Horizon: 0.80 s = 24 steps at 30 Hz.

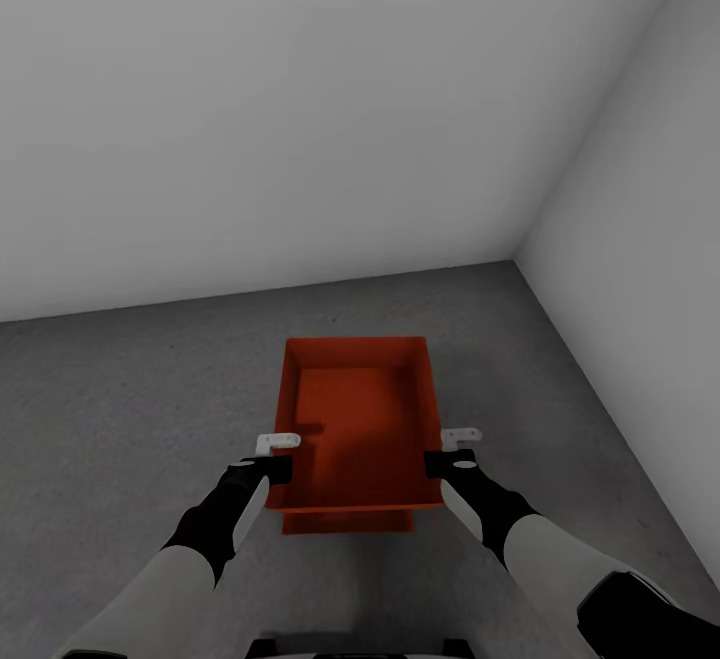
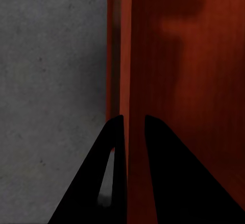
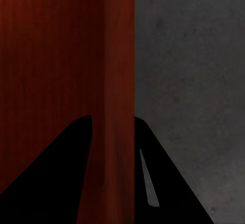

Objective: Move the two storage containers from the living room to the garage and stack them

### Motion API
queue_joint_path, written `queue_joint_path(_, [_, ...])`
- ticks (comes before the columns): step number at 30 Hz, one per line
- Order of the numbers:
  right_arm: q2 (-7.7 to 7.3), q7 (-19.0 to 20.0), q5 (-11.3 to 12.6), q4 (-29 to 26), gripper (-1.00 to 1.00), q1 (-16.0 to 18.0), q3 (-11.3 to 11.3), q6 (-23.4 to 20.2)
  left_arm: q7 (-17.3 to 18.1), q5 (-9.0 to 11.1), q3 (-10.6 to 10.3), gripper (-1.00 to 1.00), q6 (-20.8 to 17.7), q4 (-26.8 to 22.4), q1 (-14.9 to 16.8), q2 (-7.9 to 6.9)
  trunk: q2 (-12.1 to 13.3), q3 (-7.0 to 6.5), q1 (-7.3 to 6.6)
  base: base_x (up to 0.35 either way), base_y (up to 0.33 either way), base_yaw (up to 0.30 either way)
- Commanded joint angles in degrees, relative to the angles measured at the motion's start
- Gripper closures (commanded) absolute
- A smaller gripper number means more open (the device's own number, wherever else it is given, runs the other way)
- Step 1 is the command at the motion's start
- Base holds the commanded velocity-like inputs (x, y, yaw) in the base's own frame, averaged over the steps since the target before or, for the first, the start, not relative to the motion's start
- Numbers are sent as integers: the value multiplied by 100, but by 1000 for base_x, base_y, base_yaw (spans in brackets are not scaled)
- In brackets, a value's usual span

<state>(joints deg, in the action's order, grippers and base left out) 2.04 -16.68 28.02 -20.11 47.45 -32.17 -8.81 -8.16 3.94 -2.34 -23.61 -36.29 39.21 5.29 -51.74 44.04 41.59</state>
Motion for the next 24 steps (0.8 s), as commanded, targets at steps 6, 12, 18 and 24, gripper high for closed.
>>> queue_joint_path(6, [-151, -38, 143, 429, 100, 1, -179, -24, -27, 186, -39, 100, -12, -18, 7, -11, -206, 94, 111, 0, 0, 0])
queue_joint_path(12, [-151, -42, 142, 429, 100, 1, -180, -24, -27, 186, -38, 100, -12, -18, 7, -11, -206, 94, 111, 0, 0, 0])
queue_joint_path(18, [-151, -40, 141, 429, 100, 1, -180, -24, -27, 186, -38, 100, -14, -18, 7, -11, -286, 130, 155, 0, 0, 0])
queue_joint_path(24, [-151, -44, 141, 429, 100, 1, -181, -25, -27, 186, -38, 100, -20, -18, 7, -11, -487, 220, 265, 0, 0, 0])
